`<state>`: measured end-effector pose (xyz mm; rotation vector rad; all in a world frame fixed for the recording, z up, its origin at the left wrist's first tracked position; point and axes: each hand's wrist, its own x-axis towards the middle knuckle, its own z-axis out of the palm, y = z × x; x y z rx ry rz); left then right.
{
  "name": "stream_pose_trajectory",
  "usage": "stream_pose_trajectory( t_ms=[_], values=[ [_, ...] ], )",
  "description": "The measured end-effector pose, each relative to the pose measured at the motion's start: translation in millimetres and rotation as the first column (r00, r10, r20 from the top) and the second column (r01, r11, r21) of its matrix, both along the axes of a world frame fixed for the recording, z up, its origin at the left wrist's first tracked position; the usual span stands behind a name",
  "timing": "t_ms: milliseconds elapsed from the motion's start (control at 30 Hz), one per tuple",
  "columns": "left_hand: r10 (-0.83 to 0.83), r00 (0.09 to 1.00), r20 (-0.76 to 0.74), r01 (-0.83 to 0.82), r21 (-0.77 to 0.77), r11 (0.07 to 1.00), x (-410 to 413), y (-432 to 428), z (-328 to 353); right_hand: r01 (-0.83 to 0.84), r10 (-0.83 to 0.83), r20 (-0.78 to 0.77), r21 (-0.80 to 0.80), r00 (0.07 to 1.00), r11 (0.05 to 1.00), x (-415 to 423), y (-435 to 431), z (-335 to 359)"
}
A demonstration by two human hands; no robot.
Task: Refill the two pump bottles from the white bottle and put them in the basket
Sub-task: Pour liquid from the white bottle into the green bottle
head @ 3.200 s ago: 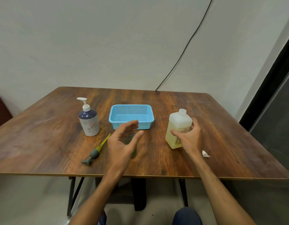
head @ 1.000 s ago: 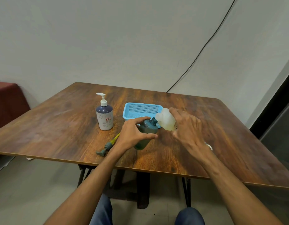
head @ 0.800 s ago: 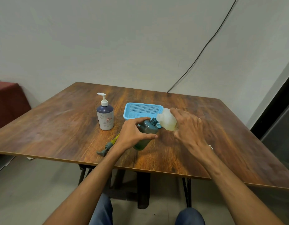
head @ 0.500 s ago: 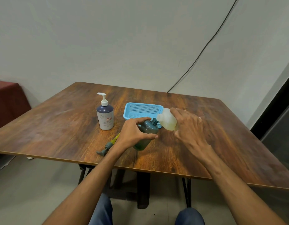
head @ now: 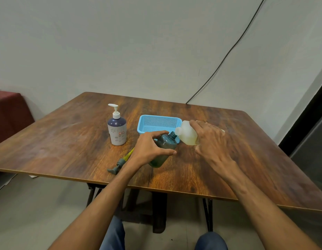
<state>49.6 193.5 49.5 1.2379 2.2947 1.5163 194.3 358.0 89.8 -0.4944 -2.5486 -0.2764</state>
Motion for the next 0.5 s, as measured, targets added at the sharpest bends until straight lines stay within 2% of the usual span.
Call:
stream_pose_trajectory(
  t_ms=[500],
  values=[
    [0.0, 1.0, -0.008, 0.0, 0.006, 1.0, -1.2, 0.8, -1.4, 0.008, -0.008, 0.035, -0.003, 0.999, 1.0, 0.7, -2.0, 4.8]
  ],
)
